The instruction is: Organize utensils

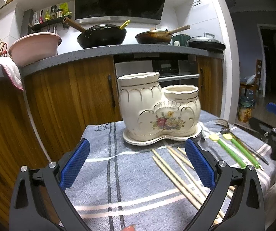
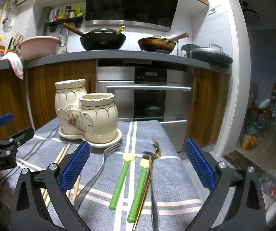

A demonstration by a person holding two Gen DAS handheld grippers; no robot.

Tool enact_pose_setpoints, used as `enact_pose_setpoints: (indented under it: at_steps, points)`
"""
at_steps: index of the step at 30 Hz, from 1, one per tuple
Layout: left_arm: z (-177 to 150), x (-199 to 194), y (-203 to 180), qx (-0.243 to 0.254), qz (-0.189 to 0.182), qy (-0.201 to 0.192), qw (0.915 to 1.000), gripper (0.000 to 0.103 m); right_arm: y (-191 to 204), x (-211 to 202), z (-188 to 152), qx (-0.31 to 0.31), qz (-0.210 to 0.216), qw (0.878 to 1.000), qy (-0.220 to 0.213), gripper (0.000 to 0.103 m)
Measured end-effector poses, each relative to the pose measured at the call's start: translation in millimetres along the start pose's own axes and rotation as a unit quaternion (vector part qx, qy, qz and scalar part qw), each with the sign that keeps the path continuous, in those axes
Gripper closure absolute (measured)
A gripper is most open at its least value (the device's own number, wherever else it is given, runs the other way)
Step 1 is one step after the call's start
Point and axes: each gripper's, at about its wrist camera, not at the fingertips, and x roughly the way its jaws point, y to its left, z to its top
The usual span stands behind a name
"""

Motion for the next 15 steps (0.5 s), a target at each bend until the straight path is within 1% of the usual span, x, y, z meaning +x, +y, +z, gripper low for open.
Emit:
enact_pose_setpoints:
  at_steps: [3,5,7,9,10,14,15]
  points:
    - [-2,9,2,-0.001,-0.011,0.037,0.9993,0.005,-2,1,-1,0.005,0.0,1.0,-0.001,0.005]
    - [-3,14,6,-0.01,-0.021,0.061,0.9978,0.005,-2,0,-3,0.008,0.001,1.0,-0.001,0.005]
    - [-3,15,9,-0.012,-0.03,0.065,0.9973,0.005,-2,2,-8,0.013,0.002,1.0,-0.001,0.005]
    - [-1,16,10,-0.006,-0.029,0.071,0.9971,0.005,-3,1,-8,0.019,0.004,1.0,-0.002,0.005]
    - [-1,19,9,-0.001,-0.025,0.081,0.9964,0.005,-5,1,-6,0.021,0.006,1.0,-0.002,0.005]
    - [-5,35,5,0.007,-0.037,0.14,0.9894,0.005,-8,0,-1,0.029,0.012,1.0,-0.004,0.005]
    - [-7,38,3,0.007,-0.037,0.15,0.988,0.005,-8,-1,0,0.03,0.014,0.999,-0.004,0.005]
